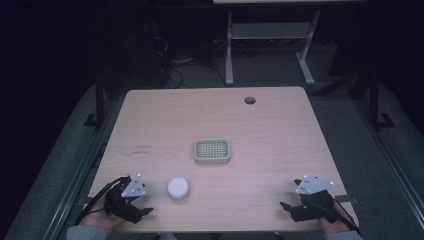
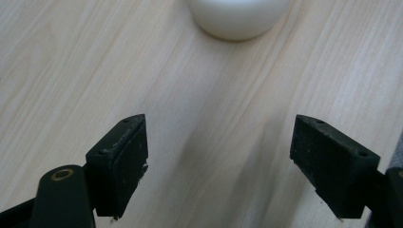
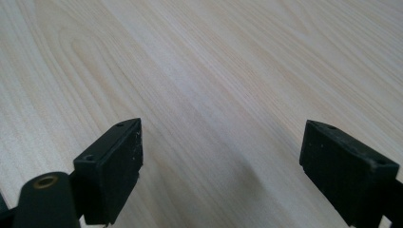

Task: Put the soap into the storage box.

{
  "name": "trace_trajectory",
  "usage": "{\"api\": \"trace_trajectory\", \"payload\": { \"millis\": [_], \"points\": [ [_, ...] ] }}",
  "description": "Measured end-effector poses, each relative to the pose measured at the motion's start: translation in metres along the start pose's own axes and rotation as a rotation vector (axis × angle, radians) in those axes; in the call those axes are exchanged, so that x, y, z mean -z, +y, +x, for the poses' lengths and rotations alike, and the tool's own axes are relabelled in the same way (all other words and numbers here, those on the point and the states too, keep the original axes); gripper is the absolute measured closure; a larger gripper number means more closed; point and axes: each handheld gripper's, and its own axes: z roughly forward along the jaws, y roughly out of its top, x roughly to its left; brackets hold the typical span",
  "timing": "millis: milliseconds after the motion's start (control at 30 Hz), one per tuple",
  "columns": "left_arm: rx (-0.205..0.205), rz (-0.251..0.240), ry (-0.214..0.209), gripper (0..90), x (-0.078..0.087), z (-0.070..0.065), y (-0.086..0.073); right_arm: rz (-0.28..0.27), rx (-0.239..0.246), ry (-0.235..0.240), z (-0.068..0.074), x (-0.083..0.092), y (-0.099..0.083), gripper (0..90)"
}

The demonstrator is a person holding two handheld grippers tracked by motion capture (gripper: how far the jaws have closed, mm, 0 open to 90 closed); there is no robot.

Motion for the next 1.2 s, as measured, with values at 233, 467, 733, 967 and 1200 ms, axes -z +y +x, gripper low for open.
{"api": "trace_trajectory", "payload": {
  "millis": [233,467,733,967,1200],
  "points": [
    [-0.006,0.000,-0.005,19.4,0.000,-0.001,0.002,0.000,0.012,0.002,0.004,0.001,0.001,13.9],
    [-0.041,0.020,-0.009,19.5,-0.002,-0.003,0.012,0.002,0.013,-0.005,0.005,0.001,0.004,14.0],
    [-0.053,0.036,-0.027,18.8,-0.001,-0.002,0.025,0.001,-0.009,-0.008,0.003,0.001,0.001,13.9],
    [-0.091,0.079,-0.050,18.3,-0.006,-0.001,0.043,0.000,0.003,-0.006,0.004,0.001,0.002,13.9],
    [-0.120,0.095,-0.069,17.9,-0.006,0.001,0.058,-0.005,0.001,-0.002,0.004,0.001,0.002,14.0]
  ]
}}
